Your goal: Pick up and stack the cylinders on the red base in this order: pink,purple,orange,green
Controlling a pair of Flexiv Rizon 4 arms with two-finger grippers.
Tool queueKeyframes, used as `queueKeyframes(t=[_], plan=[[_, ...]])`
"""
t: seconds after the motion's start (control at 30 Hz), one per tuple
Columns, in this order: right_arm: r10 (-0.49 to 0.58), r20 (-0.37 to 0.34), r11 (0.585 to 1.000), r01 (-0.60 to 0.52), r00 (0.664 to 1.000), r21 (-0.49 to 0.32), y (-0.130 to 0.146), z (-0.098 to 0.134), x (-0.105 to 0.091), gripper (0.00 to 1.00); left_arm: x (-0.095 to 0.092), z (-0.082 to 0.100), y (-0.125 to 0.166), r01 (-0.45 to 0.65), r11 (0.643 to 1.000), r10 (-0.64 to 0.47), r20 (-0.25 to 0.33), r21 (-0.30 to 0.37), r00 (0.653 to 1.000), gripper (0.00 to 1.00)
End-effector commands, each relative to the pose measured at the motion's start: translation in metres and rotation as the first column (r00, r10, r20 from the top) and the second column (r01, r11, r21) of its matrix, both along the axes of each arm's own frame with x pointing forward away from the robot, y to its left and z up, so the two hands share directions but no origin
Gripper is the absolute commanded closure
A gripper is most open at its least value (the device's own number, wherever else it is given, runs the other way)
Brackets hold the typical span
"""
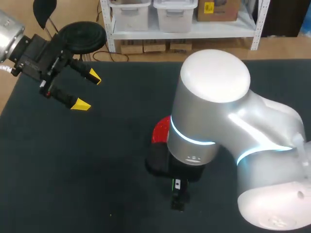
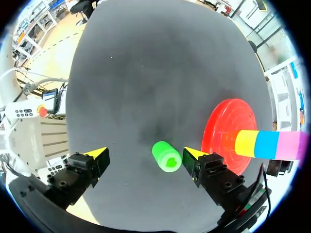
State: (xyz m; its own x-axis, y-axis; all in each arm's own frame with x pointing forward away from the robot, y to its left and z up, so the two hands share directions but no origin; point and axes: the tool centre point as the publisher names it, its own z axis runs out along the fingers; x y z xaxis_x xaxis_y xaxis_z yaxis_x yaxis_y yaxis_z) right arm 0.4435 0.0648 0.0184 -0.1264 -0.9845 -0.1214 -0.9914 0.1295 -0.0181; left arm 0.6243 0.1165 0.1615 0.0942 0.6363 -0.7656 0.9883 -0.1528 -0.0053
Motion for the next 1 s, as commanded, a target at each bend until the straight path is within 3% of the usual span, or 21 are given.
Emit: queueKeyframes(t=[0.03,0.73,0.77,0.8,0.83,0.87,1.0], plan=[[0.000,0.000,1.000,0.000,1.000,0.008,-0.0014,-0.0028,0.0019,0.00,-0.0008,-0.0007,0.0004,-0.001,1.000,0.001,0.003,-0.001,1.000,0.00],[-0.002,0.009,1.000,0.002,1.000,0.014,-0.0044,-0.0028,0.0095,0.00,-0.0008,-0.0007,0.0004,-0.001,1.000,0.001,0.003,-0.001,1.000,0.00],[-0.001,0.007,1.000,0.001,1.000,0.014,-0.0043,-0.0030,0.0095,0.30,-0.0008,-0.0007,0.0004,-0.001,1.000,0.001,0.003,-0.001,1.000,0.00],[0.000,0.006,1.000,0.000,1.000,0.015,-0.0042,-0.0031,0.0095,0.51,-0.0008,-0.0007,0.0004,-0.001,1.000,0.001,0.003,-0.001,1.000,0.00],[0.000,0.005,1.000,0.000,1.000,0.015,-0.0041,-0.0033,0.0094,0.90,-0.0008,-0.0007,0.0004,-0.001,1.000,0.001,0.003,-0.001,1.000,0.00],[0.000,0.004,1.000,0.000,1.000,0.015,-0.0040,-0.0035,0.0093,1.00,-0.0008,-0.0007,0.0004,-0.001,1.000,0.001,0.003,-0.001,1.000,0.00],[0.000,-0.001,1.000,0.000,1.000,0.017,-0.0038,-0.0038,0.0091,1.00,-0.0008,-0.0007,0.0004,-0.001,1.000,0.001,0.003,-0.001,1.000,0.00]])
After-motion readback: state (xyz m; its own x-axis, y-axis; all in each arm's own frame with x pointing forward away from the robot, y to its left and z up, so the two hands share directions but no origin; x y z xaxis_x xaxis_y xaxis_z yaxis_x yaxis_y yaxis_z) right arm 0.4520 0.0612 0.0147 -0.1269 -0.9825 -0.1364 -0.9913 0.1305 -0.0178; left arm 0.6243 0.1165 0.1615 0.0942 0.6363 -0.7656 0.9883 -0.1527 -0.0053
